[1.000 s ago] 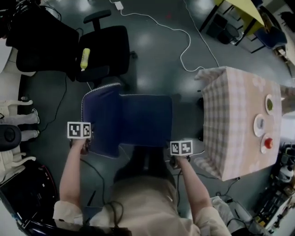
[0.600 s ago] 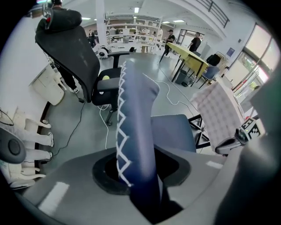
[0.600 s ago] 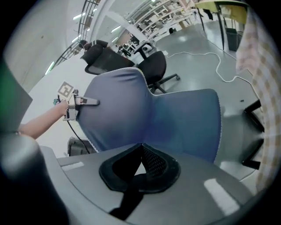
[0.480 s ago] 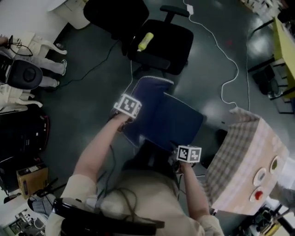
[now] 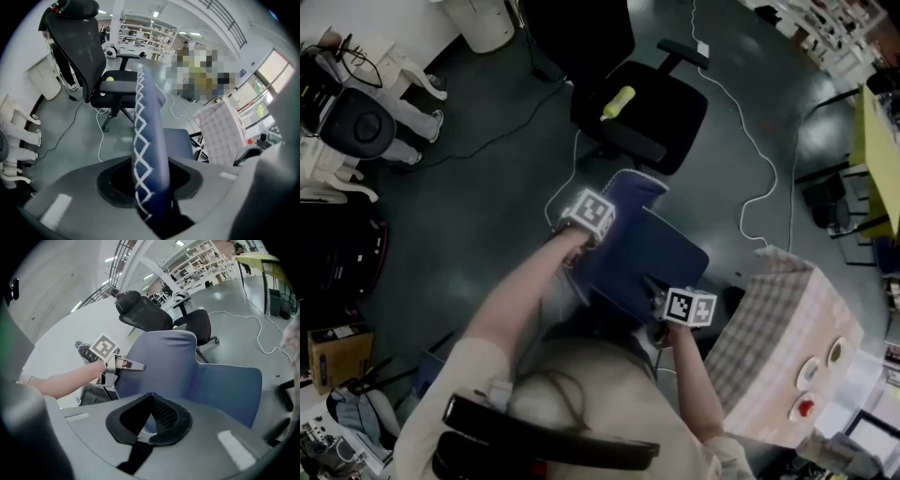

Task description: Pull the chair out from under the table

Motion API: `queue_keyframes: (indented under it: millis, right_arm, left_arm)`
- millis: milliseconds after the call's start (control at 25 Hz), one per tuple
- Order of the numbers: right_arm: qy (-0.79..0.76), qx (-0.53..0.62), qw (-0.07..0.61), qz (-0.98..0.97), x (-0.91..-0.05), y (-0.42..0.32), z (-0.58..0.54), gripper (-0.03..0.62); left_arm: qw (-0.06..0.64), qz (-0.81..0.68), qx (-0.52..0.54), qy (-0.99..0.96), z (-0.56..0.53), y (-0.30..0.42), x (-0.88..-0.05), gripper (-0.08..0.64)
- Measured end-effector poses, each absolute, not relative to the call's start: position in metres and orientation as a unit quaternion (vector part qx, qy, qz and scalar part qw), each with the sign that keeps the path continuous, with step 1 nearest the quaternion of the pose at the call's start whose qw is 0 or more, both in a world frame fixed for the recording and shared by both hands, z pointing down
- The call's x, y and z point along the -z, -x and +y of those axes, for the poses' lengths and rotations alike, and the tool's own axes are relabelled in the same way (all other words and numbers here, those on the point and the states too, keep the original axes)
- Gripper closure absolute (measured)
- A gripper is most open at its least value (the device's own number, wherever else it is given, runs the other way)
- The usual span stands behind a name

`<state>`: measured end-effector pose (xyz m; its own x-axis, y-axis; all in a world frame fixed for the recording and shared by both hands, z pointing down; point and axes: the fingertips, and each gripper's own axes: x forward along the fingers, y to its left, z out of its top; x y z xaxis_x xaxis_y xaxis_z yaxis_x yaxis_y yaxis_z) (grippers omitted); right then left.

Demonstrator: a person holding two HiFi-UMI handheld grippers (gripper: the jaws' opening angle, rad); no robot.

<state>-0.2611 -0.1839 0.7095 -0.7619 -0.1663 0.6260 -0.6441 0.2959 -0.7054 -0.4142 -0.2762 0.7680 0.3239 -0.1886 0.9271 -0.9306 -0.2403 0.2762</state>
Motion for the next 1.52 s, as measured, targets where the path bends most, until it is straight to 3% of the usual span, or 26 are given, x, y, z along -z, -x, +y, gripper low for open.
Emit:
queue_keyframes:
  millis: [80, 240, 400, 640, 720, 840, 1000, 1240, 1520]
  right_arm:
    - [-0.269, -0.53, 0.221, -0.773, -0.702, 0.26, -0.179, 0.58]
    - [-0.283, -0.533, 0.207, -0.77, -0.69, 0.253, -0.174, 0.58]
    - [-0.299, -0.558, 0.164, -0.757, -0.679, 0.236, -0.167, 0.58]
    - [-0.313, -0.568, 0.099, -0.755, -0.652, 0.229, -0.163, 0.58]
    - [-0.306, -0.554, 0.077, -0.77, -0.637, 0.229, -0.166, 0.58]
    - [-0.301, -0.532, 0.048, -0.79, -0.615, 0.233, -0.174, 0.58]
    - [-0.282, -0.485, 0.006, -0.828, -0.564, 0.238, -0.181, 0.58]
    - [-0.27, -0.435, -0.03, -0.859, -0.519, 0.224, -0.166, 0.58]
    - [-0.268, -0.387, -0.066, -0.88, -0.493, 0.159, -0.138, 0.58]
  left_arm:
    - [0.476, -0.413, -0.377, -0.679, -0.278, 0.417, -0.766, 0.42]
    - [0.517, -0.447, -0.261, -0.682, -0.293, 0.435, -0.743, 0.278]
    - [0.534, -0.476, -0.166, -0.679, -0.281, 0.455, -0.714, 0.28]
    - [0.475, -0.549, -0.151, -0.671, -0.247, 0.482, -0.683, 0.332]
    - [0.431, -0.591, -0.137, -0.668, -0.252, 0.49, -0.662, 0.465]
    - [0.363, -0.586, -0.12, -0.714, -0.269, 0.477, -0.613, 0.561]
    - [0.299, -0.543, -0.115, -0.776, -0.281, 0.435, -0.557, 0.561]
    - [0.289, -0.48, -0.104, -0.822, -0.264, 0.366, -0.522, 0.561]
    - [0.252, -0.462, -0.117, -0.842, -0.242, 0.292, -0.51, 0.561]
